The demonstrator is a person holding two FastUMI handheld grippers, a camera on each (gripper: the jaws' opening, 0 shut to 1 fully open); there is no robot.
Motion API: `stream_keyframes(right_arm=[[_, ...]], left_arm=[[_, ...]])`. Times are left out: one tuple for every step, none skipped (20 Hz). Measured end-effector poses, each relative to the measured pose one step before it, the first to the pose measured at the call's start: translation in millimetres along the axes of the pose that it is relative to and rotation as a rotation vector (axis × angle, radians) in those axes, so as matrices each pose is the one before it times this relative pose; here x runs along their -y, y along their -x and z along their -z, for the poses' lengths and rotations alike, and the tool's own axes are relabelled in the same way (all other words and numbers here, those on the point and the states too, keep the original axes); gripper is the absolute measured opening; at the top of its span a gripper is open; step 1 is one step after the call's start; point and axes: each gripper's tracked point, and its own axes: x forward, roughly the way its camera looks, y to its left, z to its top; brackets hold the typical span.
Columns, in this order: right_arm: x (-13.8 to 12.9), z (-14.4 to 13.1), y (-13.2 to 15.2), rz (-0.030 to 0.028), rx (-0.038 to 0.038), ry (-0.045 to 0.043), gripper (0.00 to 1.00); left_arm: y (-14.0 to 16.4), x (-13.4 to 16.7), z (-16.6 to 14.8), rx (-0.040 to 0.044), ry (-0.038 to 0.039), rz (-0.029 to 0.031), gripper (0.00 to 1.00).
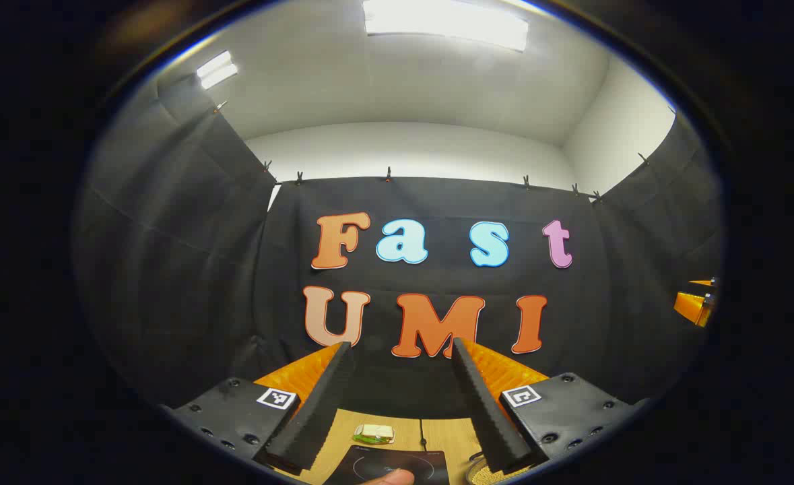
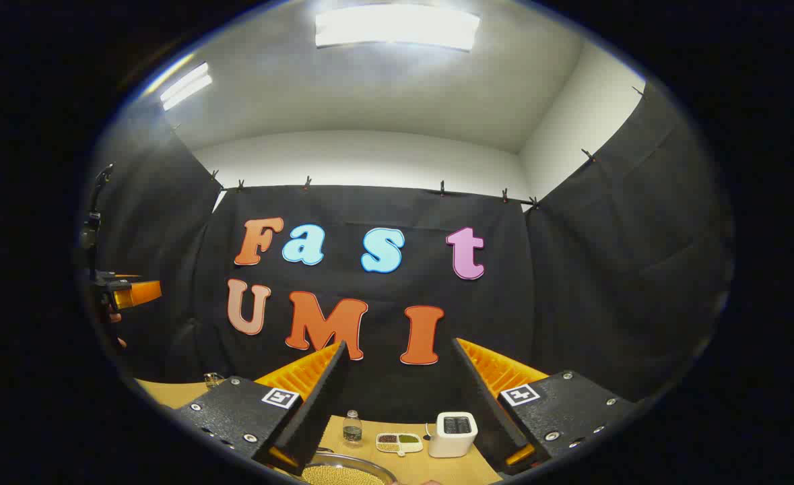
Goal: First push the handle of the pot to place it horizontally, then grasp the pot with both hands and set it on the induction cooktop.
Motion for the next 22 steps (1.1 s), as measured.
stream_keyframes(right_arm=[[-1.03,1.67,-1.22,-0.00397,-0.00561,0.00006,0.93],[-1.07,1.37,-1.13,-0.00206,-0.00433,-0.00052,0.93],[0.14,0.23,-0.30,-0.00157,-0.00252,0.00050,0.93],[-0.36,1.09,-0.77,0.00077,-0.00209,0.00073,0.93],[0.61,1.38,-0.86,0.00001,-0.00199,0.00062,0.93],[-0.51,1.57,-0.45,-0.00162,-0.00357,-0.00051,0.93],[-0.91,2.51,-0.38,-0.00463,-0.00625,-0.00194,0.93],[-1.51,1.75,0.47,-0.00599,-0.00523,-0.00434,0.93],[-0.30,1.68,0.44,-0.00631,-0.00387,-0.00490,0.93],[-0.55,1.25,-0.54,-0.00372,-0.00305,-0.00368,0.93],[0.82,1.15,-0.88,-0.00128,-0.00245,-0.00251,0.93],[0.66,0.89,0.48,-0.00016,-0.00120,-0.00076,0.93],[-0.49,0.40,0.17,-0.00302,0.00039,-0.00008,0.93],[-1.54,0.07,1.17,-0.00926,0.00212,-0.00133,0.93],[-4.52,-0.16,0.47,-0.01458,0.00326,-0.00257,0.93],[-2.43,0.52,-0.15,-0.01088,-0.00001,-0.00152,0.94],[0.40,0.88,0.84,-0.00384,-0.00125,-0.00120,0.93],[0.94,0.43,1.23,0.00225,-0.00008,-0.00021,0.94],[1.88,-0.26,1.81,0.00486,0.00156,-0.00024,0.94],[0.58,1.22,1.13,0.00321,-0.00080,-0.00052,0.94],[0.24,2.16,-0.21,0.00143,-0.00469,-0.00084,0.93],[-0.52,4.42,0.05,-0.00075,-0.00911,-0.00091,0.94]], left_arm=[[-1.06,-1.23,-0.83,-0.00229,-0.00036,-0.00304,0.98],[-0.68,0.02,1.26,-0.00231,-0.00402,0.00025,0.96],[-2.04,0.76,0.77,-0.00311,-0.00527,0.00147,0.95],[-0.82,0.61,2.70,-0.00435,-0.00804,0.00389,0.93],[-0.46,0.26,1.80,-0.00460,-0.00875,0.00132,0.94],[-1.56,0.58,2.39,-0.00358,-0.00728,0.00359,0.95],[0.74,2.56,2.87,-0.00628,-0.00109,0.00555,0.97],[0.65,2.03,2.33,-0.00521,0.00041,0.00532,0.98],[0.03,4.14,1.49,-0.00112,-0.00083,0.00956,0.98],[-0.27,2.27,-0.15,0.00057,-0.00128,0.00609,0.98],[2.71,0.10,-0.18,0.00013,-0.00110,0.00136,0.98],[0.86,-0.45,0.85,-0.00166,0.00086,-0.00049,0.98],[0.88,0.32,-0.42,0.00088,0.00331,0.00111,0.98],[0.64,0.32,-0.77,0.00429,0.00237,0.00186,0.98],[0.48,-1.06,-2.26,0.00527,0.00195,-0.00160,0.98],[0.34,-1.56,-0.13,0.00419,0.00088,-0.00522,0.98],[0.46,-1.67,-0.77,0.00385,0.00202,-0.00487,0.98],[-0.23,-1.52,-1.28,0.00182,0.00183,-0.00524,0.98],[-0.70,-1.84,-0.03,0.00011,0.00204,-0.00405,0.98],[0.81,-0.49,2.29,-0.00198,0.00168,-0.00212,0.98],[-0.68,-0.81,1.94,-0.00268,0.00211,-0.00128,0.98],[-0.41,-0.57,2.06,-0.00365,0.00312,0.00047,0.98]])
